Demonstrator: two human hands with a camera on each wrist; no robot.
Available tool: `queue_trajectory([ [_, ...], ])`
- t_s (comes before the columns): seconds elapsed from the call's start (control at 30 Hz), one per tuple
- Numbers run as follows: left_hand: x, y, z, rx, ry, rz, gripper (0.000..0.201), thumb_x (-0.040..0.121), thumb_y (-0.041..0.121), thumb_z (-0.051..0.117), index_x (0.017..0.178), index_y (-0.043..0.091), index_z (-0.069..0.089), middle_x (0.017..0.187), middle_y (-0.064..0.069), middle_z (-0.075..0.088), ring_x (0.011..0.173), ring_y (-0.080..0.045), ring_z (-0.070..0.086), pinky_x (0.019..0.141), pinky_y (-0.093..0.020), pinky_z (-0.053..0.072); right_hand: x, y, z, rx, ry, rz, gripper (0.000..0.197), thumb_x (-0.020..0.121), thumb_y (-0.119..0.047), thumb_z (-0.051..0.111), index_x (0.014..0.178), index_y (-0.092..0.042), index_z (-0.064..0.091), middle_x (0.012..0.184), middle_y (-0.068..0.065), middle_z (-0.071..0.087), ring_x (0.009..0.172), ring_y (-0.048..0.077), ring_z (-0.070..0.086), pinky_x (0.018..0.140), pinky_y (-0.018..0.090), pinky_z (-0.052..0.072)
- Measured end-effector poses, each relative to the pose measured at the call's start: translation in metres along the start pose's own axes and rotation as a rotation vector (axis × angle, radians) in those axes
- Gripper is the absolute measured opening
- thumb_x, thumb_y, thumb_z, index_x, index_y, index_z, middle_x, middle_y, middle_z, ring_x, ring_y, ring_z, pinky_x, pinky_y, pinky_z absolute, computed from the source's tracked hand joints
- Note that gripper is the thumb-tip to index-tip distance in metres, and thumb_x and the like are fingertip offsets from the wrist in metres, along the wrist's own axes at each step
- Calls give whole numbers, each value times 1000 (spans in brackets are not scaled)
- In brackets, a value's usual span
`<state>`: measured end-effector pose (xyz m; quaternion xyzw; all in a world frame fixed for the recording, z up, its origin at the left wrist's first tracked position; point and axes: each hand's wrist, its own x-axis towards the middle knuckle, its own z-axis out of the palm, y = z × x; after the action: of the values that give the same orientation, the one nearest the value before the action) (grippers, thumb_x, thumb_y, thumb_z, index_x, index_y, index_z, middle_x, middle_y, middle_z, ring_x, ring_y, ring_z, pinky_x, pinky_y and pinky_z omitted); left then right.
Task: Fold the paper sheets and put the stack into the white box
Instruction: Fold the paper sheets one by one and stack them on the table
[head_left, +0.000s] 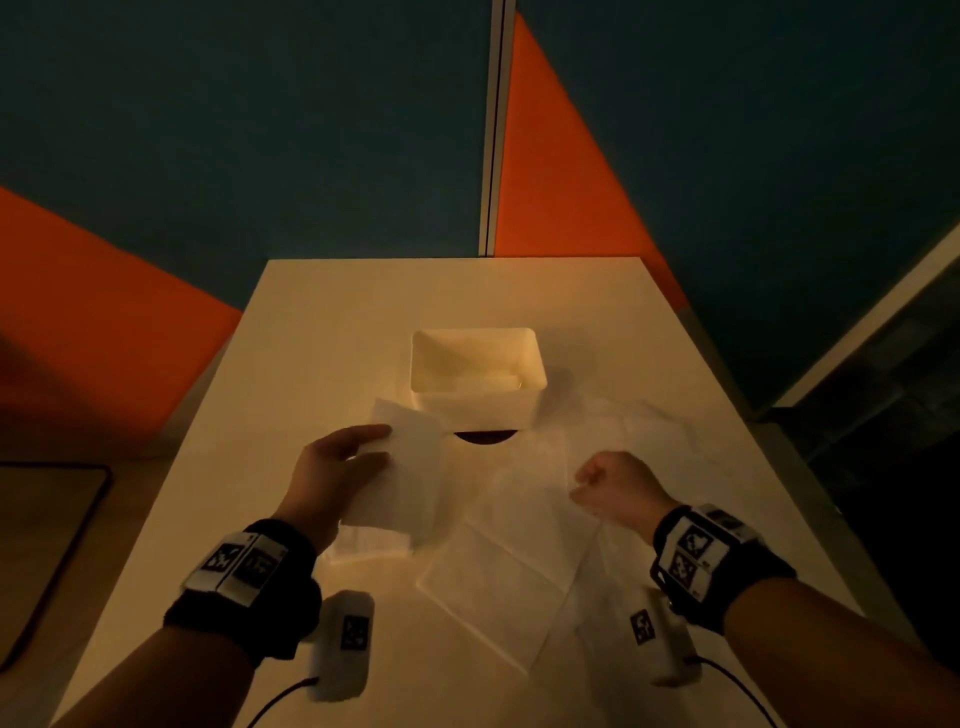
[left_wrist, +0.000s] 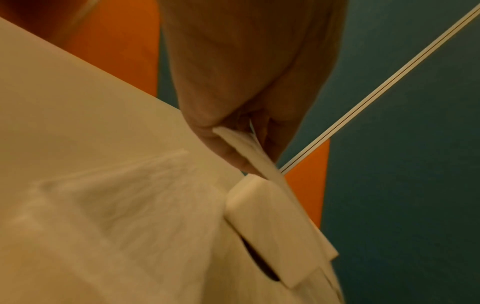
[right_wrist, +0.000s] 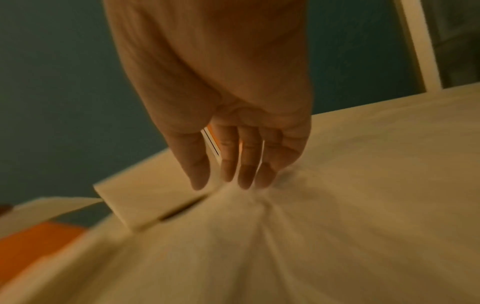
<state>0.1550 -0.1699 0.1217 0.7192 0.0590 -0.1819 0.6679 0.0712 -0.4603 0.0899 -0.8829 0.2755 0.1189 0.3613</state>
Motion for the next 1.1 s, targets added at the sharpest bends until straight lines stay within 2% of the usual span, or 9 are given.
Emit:
queue_trajectory([
  [0.1, 7, -20, -11, 96, 86, -13, 27, 83, 0, 63, 102, 18, 66, 116, -14, 58, 100, -37, 59, 88, -50, 51, -2, 18, 12, -122, -31, 30, 33, 69, -22, 80, 90, -17, 56, 99, 0, 57, 93, 19, 57, 76, 26, 47],
  [0.23, 14, -36, -16, 331, 114, -16, 39, 79, -3, 66, 112, 16, 65, 116, -12, 57, 100, -35, 58, 92, -47, 50, -5, 28, 20, -201, -33, -11, 48, 60, -30, 86, 91, -23, 50, 102, -2, 46, 96, 18, 51, 82, 29, 47],
  [0.33, 16, -43, -19, 536, 127, 17, 45, 75, -2, 68, 116, 16, 65, 119, -13, 60, 102, -32, 57, 92, -40, 48, -4, 29, 23, -258, -31, -28, 41, 61, -32, 84, 83, -26, 50, 99, -3, 42, 97, 19, 49, 85, 31, 46],
  [0.43, 18, -47, -19, 607, 135, 27, 47, 74, 1, 69, 119, 17, 64, 118, -14, 61, 102, -32, 57, 90, -38, 47, -3, 29, 24, -277, -22, -48, 32, 68, -32, 78, 68, -27, 47, 96, -2, 42, 92, 20, 50, 81, 29, 45],
  [0.7, 23, -54, -21, 735, 142, 67, 48, 75, 5, 70, 121, 15, 63, 124, -13, 58, 109, -31, 55, 95, -34, 42, -5, 23, 17, 27, 69, -89, 26, 75, -14, 73, 61, -19, 51, 66, -3, 55, 68, 16, 53, 61, 25, 42],
  [0.83, 17, -48, -14, 1047, 134, 74, 56, 77, 34, 72, 129, 26, 54, 147, -9, 28, 128, -36, 29, 106, -42, 31, -11, 3, 5, 288, 139, -165, 23, 78, -6, 69, 64, -17, 56, 64, 0, 55, 67, 17, 51, 66, 28, 42],
  [0.9, 13, -36, -4, 1094, 97, 201, 71, 73, 48, 72, 137, 33, 43, 152, -6, 18, 133, -36, 20, 108, -47, 29, -19, -12, -3, 374, 128, -243, 19, 78, -4, 69, 68, -18, 59, 67, 2, 57, 68, 17, 53, 69, 30, 43],
  [0.97, 8, -23, 8, 1052, -32, 396, 84, 68, 58, 70, 140, 39, 32, 153, 0, 18, 135, -30, 17, 109, -48, 25, -28, -29, -11, 390, 82, -340, 19, 80, -3, 68, 71, -19, 62, 71, 3, 62, 70, 16, 58, 70, 32, 49],
  [1.1, 0, 7, 33, 931, -320, 684, 86, 61, 69, 57, 139, 45, 28, 142, 11, 41, 131, -17, 31, 108, -44, 31, -46, -64, -22, 291, -25, -516, 15, 81, -7, 69, 76, -20, 65, 77, 1, 68, 76, 16, 65, 76, 32, 54],
])
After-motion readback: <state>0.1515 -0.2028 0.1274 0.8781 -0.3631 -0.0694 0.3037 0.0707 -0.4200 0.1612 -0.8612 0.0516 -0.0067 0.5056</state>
